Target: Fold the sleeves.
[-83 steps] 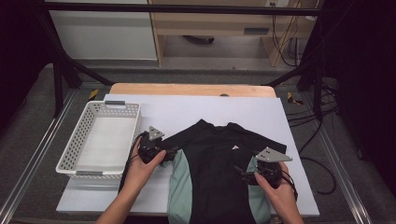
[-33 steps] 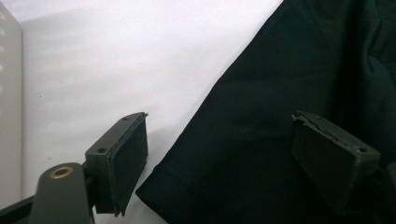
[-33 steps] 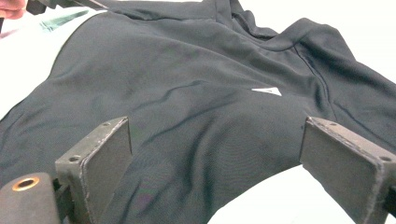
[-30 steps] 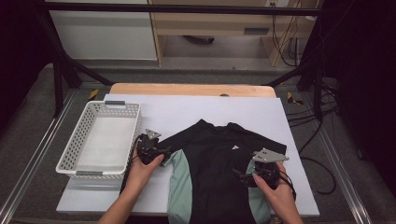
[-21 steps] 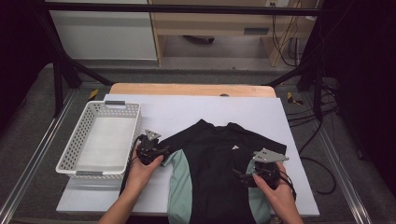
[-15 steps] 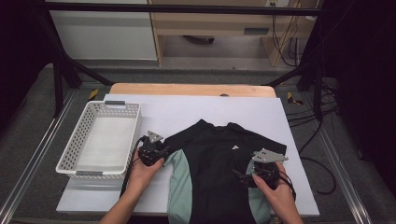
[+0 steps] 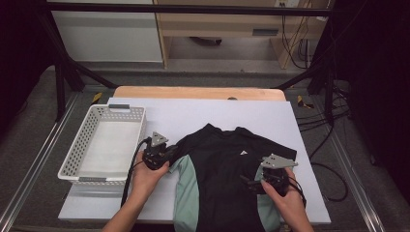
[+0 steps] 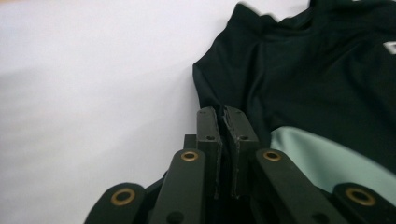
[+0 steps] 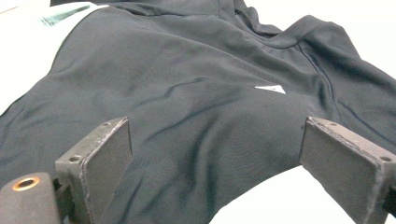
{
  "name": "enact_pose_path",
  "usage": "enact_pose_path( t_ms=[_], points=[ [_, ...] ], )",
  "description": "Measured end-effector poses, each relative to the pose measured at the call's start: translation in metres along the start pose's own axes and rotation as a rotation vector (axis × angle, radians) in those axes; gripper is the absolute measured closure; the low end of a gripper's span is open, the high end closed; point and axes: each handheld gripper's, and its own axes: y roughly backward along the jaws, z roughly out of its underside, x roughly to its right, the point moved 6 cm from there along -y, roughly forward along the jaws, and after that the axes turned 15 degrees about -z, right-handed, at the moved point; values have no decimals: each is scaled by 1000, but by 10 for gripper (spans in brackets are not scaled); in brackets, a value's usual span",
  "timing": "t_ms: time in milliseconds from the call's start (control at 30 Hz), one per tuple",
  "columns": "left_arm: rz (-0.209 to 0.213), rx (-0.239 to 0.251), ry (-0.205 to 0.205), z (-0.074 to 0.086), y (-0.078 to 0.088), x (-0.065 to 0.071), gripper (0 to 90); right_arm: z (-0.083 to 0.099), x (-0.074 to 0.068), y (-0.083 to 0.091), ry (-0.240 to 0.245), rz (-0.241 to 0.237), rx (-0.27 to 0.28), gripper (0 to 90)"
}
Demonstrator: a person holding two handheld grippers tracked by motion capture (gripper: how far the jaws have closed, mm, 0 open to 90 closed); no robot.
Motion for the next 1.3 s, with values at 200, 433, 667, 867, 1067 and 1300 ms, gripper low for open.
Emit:
enact_pose_path(
  t_ms=[200,433,667,867,1067,1300],
  points=[
    [129,-1,37,-15,6,18,858,-1,0,1,-3,-2,12,98],
    [208,-20,-39,-56,-6,60,859,-2,1,1,-11,-3,18,99],
    [213,-98,-27,-60,-45,85,855,-2,2,3,-15,2,23,99],
    [200,-95,40,-53,-52,88,617,-1,3,5,-19,-4,31,99],
    [185,-31,2,-60,-31,86,497,-2,3,5,-13,-1,34,98],
    [164,23,-57,-62,-7,69,458,-2,4,6,-15,0,28,98]
  ],
)
